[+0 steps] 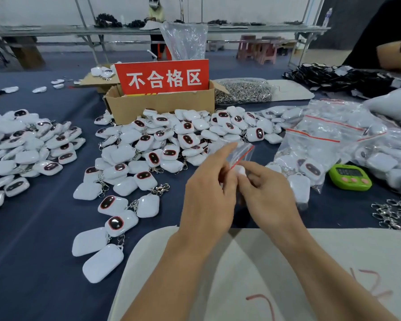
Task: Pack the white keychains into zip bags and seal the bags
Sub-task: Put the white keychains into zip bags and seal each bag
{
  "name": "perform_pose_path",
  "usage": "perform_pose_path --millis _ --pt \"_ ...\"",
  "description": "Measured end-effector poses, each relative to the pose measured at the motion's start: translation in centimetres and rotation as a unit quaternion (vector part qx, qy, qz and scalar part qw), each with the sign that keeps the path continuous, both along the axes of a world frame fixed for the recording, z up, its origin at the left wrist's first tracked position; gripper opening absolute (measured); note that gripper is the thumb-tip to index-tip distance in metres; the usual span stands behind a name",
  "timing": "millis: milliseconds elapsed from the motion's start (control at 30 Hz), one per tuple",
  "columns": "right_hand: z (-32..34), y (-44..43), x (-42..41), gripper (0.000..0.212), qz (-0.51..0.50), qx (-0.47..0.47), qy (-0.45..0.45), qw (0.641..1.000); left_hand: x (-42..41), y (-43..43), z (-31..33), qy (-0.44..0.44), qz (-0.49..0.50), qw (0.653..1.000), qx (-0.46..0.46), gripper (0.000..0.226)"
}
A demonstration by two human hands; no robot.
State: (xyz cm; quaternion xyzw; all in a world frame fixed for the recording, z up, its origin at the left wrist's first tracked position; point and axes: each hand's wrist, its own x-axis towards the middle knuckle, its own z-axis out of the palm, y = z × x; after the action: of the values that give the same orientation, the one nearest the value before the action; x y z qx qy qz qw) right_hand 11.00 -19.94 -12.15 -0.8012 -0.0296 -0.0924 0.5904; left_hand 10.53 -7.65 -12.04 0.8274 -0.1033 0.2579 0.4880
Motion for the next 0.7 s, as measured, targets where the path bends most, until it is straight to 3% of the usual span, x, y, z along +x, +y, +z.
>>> perform_pose_path --millis 67,133,333,433,500,567,633,700 --pt "0.3 -0.3 0.1 0.039 0.076 0.086 0.046 0.992 0.1 0.1 -0.2 0.009 -0.003 1.0 -0.015 0.044" --pt "0.4 -0.7 0.3 0.051 0.09 0.087 0.054 0.991 0.3 0.2 -0.2 0.011 -0.003 1.0 -0.026 0.043" --pt "1.2 -0.6 -0.4 0.038 -0.035 -0.059 -0.01 0.998 -0.2 -0.8 0.3 -0.009 -0.085 0.996 -0.036 0.041" --pt "1.6 -0.6 -0.2 0.034 -0.129 -0.319 0.009 0.939 -0.7 -1.8 0.3 -0.011 -0.119 0.992 -0.037 0.038" --pt "1.9 -0.9 -0.3 0.029 -0.151 -0.405 0.016 0.901 -1.3 -2.4 0.2 -0.034 -0.121 0.992 -0.025 0.035" --pt "2.0 -1.2 -0.6 0.029 -0.146 -0.429 0.001 0.891 -1.6 -2.9 0.2 -0.051 -0.095 0.994 -0.03 0.03" --pt "1.9 -1.4 -0.6 0.015 -0.142 -0.386 -0.019 0.911 -1.4 -2.9 0.0 -0.064 -0.042 0.997 -0.032 0.028" --pt "1.8 -1.3 -0.5 0.038 -0.151 -0.363 -0.038 0.919 -1.2 -2.6 0.0 -0.073 0.002 0.997 -0.018 0.028"
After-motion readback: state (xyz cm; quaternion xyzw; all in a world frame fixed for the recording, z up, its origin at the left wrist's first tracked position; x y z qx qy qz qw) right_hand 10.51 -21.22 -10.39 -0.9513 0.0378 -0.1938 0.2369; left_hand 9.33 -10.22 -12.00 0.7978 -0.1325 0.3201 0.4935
